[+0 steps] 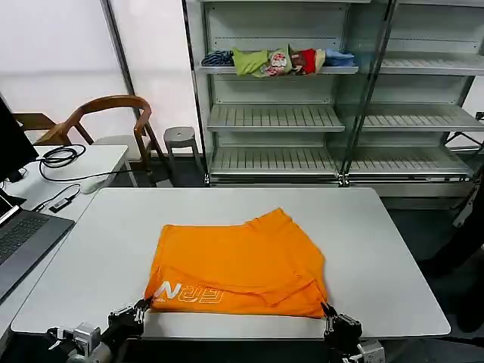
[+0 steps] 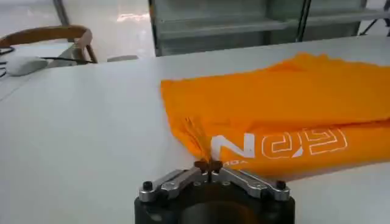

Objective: Fold and organize the clothes.

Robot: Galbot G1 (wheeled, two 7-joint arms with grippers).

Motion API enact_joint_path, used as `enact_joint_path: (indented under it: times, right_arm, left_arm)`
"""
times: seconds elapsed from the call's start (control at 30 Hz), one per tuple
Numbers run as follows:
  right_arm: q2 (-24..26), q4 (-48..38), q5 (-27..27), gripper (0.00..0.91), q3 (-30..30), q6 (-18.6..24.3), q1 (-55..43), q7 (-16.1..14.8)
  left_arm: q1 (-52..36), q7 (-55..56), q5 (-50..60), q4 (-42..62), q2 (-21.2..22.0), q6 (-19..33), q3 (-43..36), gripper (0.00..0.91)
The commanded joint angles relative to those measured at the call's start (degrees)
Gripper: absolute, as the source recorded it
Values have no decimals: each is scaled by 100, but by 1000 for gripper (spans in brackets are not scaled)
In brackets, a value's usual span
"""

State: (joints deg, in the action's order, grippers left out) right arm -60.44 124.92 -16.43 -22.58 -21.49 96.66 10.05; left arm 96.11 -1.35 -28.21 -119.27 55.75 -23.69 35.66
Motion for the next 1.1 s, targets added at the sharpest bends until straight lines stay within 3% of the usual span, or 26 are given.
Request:
enact_joint_path:
  times: [0.03, 0.3, 0.33, 0.67, 0.87, 1.0, 1.1]
  right_arm:
    - [-8, 99, 49, 0, -34, 22, 157, 1]
    - [-48, 145, 138, 0, -26, 67, 306, 45]
    - [-50, 147, 142, 907, -22, 67, 319, 46]
    - [-57, 144, 161, 907, -180, 95, 325, 65]
    - [20, 543, -103, 907, -622, 102, 281, -71]
    - [122, 699, -534, 907, -862, 17, -137, -29]
    - [120, 383, -619, 907, -650, -126, -826, 110]
  left_arm:
    - [424, -35, 120, -141, -34, -72, 172, 20]
    - [561, -303, 497, -27, -58, -65, 233, 30]
    - [559, -301, 507, -29, -60, -66, 229, 907]
    - [223, -106, 334, -334, -103, -52, 305, 907]
    - [-62, -109, -39, -664, -274, -123, 671, 907]
    - [-453, -82, -210, -538, -393, -168, 621, 907]
    - [-803, -48, -288, -310, -421, -159, 368, 907]
